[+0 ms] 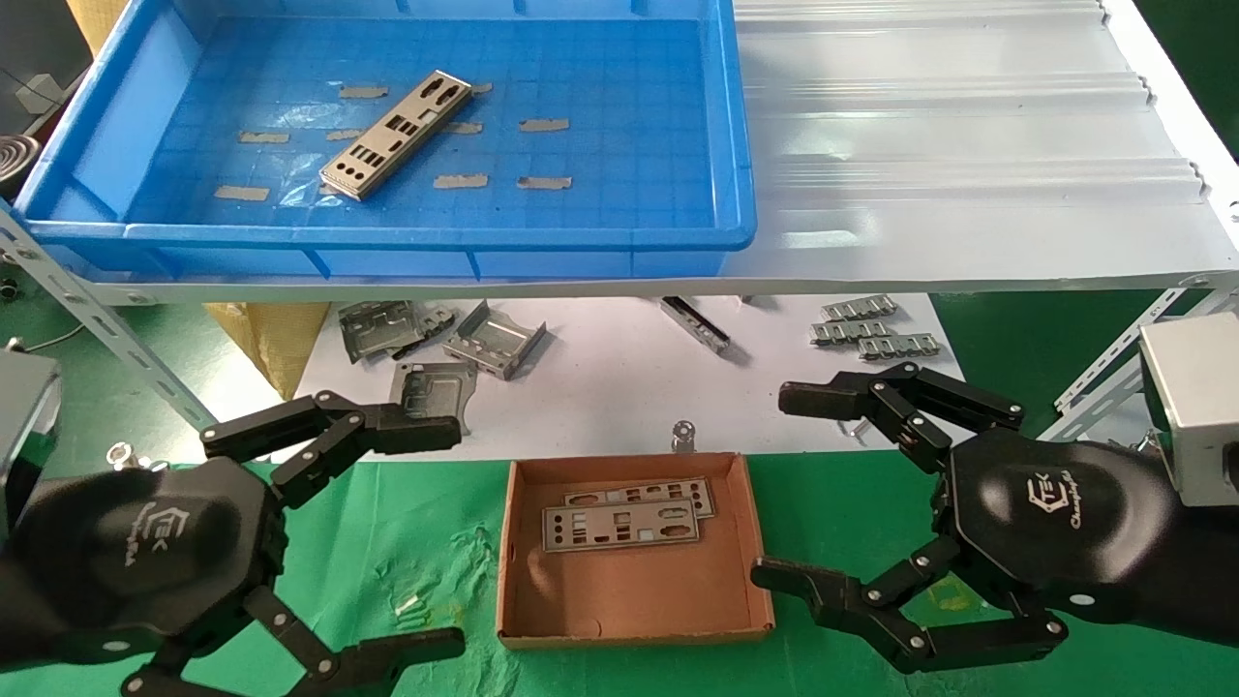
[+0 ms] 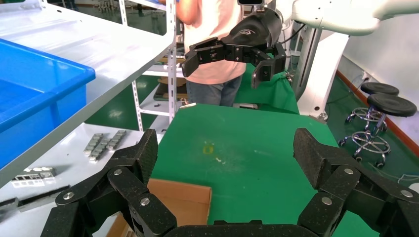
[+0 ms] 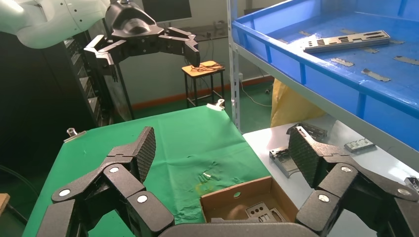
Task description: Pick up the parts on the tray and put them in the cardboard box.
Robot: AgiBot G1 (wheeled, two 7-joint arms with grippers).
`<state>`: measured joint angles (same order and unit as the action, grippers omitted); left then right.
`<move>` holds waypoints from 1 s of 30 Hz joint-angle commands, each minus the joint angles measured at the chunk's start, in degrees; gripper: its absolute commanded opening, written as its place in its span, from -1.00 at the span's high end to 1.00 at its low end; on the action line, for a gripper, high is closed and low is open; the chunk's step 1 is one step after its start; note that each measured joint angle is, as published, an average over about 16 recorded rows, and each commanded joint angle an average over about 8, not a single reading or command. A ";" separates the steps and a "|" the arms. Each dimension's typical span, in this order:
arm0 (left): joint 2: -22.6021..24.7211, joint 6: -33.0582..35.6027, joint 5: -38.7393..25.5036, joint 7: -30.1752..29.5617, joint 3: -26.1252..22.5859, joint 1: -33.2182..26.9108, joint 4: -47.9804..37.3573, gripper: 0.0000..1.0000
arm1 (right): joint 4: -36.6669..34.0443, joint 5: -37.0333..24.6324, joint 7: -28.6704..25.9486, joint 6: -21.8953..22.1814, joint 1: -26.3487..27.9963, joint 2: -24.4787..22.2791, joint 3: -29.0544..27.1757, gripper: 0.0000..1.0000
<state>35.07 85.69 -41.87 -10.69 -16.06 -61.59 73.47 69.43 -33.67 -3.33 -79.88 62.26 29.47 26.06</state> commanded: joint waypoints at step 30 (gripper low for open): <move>0.00 0.00 0.00 0.00 0.00 0.00 0.00 -1.00 | 0.00 0.00 0.00 0.00 0.00 0.00 0.00 -1.00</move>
<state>35.07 85.69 -41.87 -10.69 -16.06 -61.59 73.47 69.43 -33.67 -3.33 -79.88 62.26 29.47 26.06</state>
